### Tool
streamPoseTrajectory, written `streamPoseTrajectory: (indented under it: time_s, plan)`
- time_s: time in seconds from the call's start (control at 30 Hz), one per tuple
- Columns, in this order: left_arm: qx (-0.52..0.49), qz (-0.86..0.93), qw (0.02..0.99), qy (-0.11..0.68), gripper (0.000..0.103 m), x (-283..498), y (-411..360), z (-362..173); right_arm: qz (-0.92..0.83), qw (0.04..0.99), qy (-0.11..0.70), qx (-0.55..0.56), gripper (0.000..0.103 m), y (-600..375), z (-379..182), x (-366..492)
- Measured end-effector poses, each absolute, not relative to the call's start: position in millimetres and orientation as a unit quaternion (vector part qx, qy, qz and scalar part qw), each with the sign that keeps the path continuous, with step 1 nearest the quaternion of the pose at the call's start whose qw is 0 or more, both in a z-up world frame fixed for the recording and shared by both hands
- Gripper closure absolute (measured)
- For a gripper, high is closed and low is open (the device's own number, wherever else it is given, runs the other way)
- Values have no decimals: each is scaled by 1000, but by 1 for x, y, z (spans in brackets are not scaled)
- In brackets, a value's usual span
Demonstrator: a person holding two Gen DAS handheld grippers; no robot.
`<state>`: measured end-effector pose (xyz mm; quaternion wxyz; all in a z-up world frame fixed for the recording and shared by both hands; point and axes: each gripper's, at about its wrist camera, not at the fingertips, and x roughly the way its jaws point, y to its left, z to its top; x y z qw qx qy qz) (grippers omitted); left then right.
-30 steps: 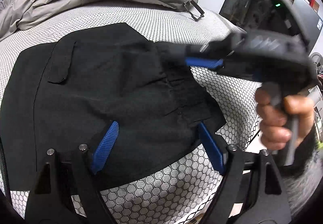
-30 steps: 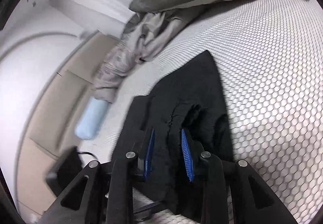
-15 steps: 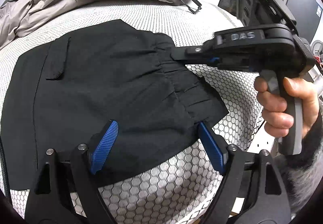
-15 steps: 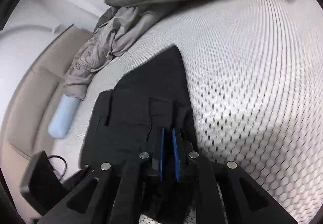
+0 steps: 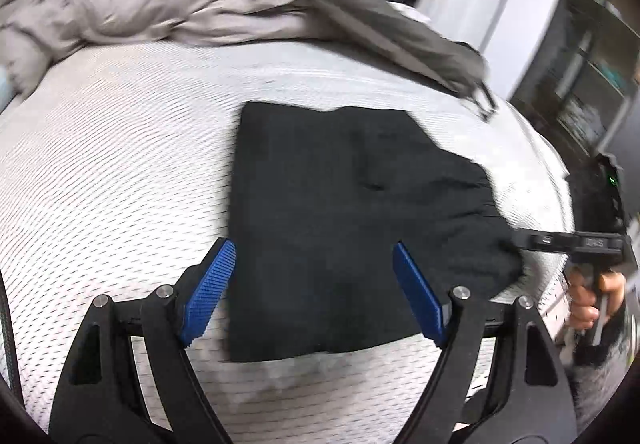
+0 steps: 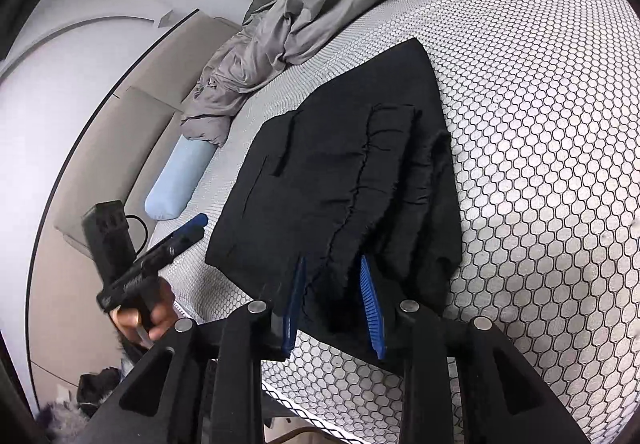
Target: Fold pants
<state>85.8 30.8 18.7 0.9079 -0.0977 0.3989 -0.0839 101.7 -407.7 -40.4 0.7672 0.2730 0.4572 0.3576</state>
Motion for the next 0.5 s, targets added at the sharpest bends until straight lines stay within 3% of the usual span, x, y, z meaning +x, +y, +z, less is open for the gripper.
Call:
streamPoseTrajectory:
  time_s: [0.07,0.17,0.3,0.5]
  plan:
    - [-89,-64,908,405,24,88,41,12,361,769,455,265,75,-405,-42,102]
    - [-70,-50,906,415,24,83,47,2,374,778,444,239,98,-402,-43,87]
    - [-60,-47,907,414,24,81,52,1,380,796,408,236,99,-415,-20,71]
    - [-59,-42,906,418,24,81,53,1,327,790,474,212,93,-416,-46,82]
